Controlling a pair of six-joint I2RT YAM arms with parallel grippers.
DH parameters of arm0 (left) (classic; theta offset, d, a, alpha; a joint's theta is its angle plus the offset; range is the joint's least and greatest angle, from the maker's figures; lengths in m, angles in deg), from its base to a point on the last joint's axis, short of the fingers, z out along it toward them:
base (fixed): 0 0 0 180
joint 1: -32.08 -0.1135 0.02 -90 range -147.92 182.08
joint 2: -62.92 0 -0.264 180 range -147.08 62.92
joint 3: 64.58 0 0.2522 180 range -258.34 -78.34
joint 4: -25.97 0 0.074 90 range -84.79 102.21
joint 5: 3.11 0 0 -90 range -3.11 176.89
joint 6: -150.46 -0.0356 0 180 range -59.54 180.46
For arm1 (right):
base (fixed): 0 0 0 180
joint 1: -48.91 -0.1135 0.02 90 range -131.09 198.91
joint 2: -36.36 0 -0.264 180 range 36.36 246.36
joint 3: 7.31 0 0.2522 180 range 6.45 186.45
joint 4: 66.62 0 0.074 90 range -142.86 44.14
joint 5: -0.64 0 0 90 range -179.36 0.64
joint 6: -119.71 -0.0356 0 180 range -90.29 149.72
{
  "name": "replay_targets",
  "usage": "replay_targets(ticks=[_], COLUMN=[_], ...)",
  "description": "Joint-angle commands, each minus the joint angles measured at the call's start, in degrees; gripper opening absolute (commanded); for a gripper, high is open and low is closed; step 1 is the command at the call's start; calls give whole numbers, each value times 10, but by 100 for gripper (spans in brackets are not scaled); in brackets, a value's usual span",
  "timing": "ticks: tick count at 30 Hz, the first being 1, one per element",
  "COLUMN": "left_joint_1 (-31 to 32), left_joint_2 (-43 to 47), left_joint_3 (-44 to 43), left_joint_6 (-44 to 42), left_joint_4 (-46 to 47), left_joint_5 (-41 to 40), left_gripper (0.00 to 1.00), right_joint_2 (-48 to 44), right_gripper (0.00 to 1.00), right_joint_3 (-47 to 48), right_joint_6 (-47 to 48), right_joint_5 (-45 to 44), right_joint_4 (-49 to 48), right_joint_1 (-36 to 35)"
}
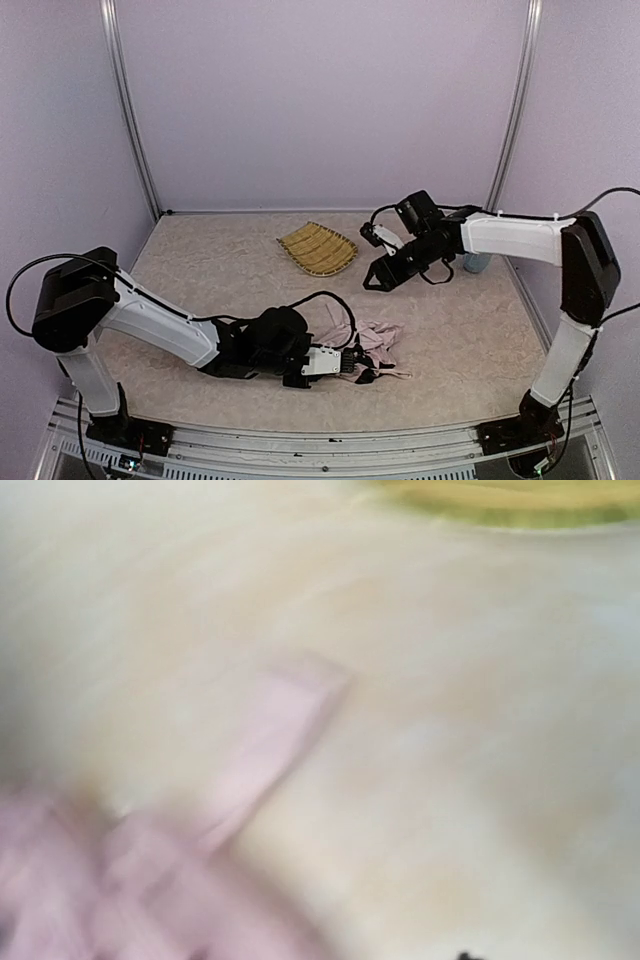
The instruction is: Put away the umbrella
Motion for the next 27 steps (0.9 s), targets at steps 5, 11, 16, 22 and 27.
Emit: replay_targets(ticks=[5,11,16,22,27], left_joint_1=[15,16,16,17,24], left_joint_2=[-45,-40,-37,-36,-26], left_joint_3=[10,10,13,6,-13], left_joint_6=[15,10,10,12,12], left_joint_4=[-130,-135,-134,-142,-183], left_joint_5=[-11,-3,-4,-2,39], left_gripper=[8,8,8,1,0], right_joint_2=[206,264,297,275,222], right_gripper=[63,76,61,0,0], right_joint_3=[164,176,166,147,170], right_joint_6=[-106,-145,-150,-147,-142], right_joint_5=[-185,-209,-196,-147,-150], right_joint_4=[10,27,53,9,-59], right_joint_1=[-89,-125,-152,-151,-118])
